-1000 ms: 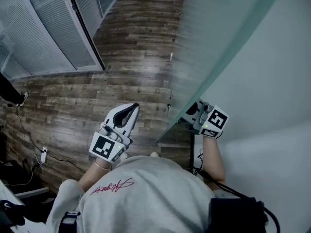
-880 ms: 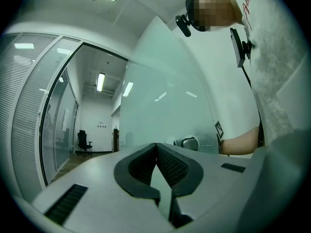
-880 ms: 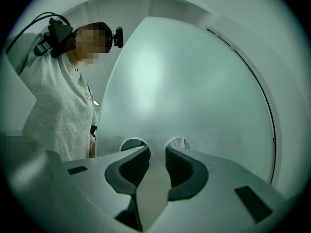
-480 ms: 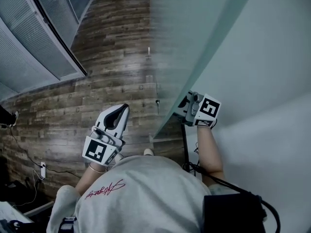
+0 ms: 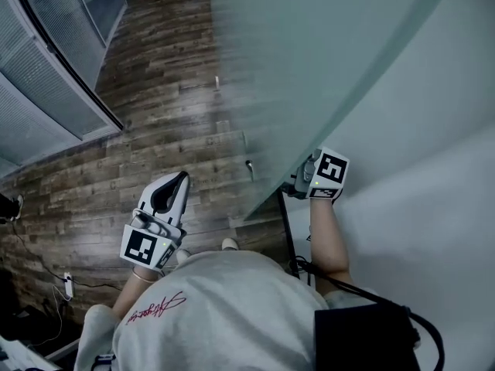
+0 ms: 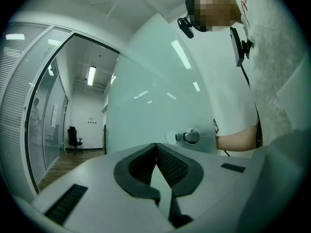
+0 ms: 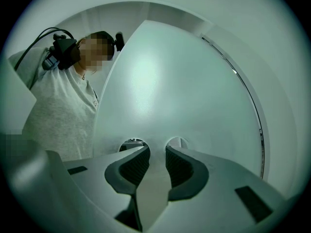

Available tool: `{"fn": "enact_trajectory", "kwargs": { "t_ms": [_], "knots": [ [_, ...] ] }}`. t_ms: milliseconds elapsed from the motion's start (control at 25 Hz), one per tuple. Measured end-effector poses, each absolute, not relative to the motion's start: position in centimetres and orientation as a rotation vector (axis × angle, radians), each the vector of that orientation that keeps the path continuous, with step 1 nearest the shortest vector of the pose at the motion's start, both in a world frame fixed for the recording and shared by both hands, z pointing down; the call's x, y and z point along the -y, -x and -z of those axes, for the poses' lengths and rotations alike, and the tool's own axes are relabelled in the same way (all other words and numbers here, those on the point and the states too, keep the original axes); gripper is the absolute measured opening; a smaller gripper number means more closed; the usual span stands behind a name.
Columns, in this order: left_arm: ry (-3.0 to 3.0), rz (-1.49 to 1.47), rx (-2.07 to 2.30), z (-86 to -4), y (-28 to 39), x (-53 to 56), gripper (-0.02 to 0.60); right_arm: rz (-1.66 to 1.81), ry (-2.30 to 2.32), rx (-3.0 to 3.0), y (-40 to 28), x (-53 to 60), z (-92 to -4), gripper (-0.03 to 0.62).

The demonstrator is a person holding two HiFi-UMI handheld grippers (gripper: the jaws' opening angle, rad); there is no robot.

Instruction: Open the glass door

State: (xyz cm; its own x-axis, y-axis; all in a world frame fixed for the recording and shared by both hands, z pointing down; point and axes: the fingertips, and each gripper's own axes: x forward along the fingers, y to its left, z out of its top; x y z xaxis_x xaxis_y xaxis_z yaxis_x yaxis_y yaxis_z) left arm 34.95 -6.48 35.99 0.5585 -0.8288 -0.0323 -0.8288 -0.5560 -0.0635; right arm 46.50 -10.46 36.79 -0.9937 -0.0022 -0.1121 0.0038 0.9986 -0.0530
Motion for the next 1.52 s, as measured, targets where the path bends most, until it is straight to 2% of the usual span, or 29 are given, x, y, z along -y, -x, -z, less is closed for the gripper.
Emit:
{"fn": "enact_trajectory", "kwargs": {
  "t_ms": [360,1520],
  "knots": [
    [2.755,-0.007,-1.379,-35.8,-37.1,6.6,0.012,0.091,0.081,-3.031,-49.9,11.5,-36.7,0.112],
    [2.815,-0.011,-1.326,-36.9,-37.6,5.3,0.012,0.133,0.353,-3.002,-55.8,12.8,-36.6,0.104]
  ]
}}
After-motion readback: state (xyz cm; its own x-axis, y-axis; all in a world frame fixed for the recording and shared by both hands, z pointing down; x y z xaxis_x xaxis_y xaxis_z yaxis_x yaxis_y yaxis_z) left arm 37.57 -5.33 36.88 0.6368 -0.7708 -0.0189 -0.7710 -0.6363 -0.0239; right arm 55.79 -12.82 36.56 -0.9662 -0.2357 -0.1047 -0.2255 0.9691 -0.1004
